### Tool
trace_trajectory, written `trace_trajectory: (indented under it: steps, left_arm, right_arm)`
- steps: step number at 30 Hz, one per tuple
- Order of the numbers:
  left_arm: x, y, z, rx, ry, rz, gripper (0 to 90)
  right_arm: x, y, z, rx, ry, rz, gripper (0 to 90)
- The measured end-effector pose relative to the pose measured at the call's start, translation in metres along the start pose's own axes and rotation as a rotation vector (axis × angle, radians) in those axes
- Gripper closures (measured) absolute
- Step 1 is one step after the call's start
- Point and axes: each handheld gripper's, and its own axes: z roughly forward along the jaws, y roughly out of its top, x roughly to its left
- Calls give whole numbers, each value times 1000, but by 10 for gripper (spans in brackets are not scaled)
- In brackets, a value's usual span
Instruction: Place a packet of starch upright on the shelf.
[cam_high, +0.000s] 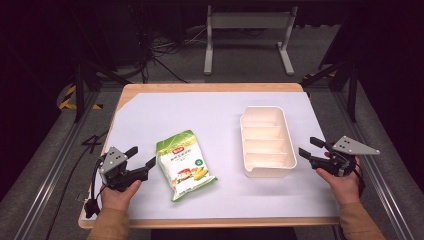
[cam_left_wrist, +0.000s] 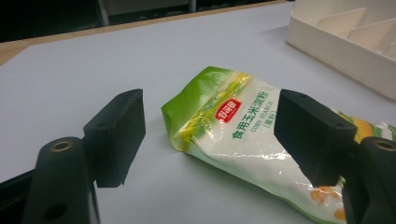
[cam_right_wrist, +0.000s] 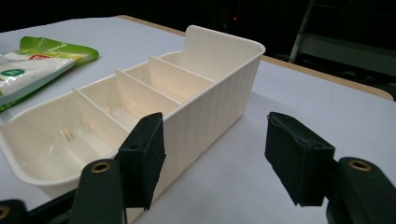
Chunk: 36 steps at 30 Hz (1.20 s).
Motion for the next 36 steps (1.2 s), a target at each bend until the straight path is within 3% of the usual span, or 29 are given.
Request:
trace_trajectory:
  steps: [10,24,29,36]
  left_arm:
    - [-7,13,8,30,-22,11,250]
    - [-12,29,35,69,-60,37,226]
    - [-13,33,46,89,-88,24,231]
    - [-8,32,56,140,-72,-10,234]
  right_arm:
    - [-1,-3,-6,5,-15,0,370]
    - [-4,-13,-35,13,-77,23,360]
    - [-5,-17,-44,17,-96,30,357]
    - [-4,-20,-47,24,-100,35,354]
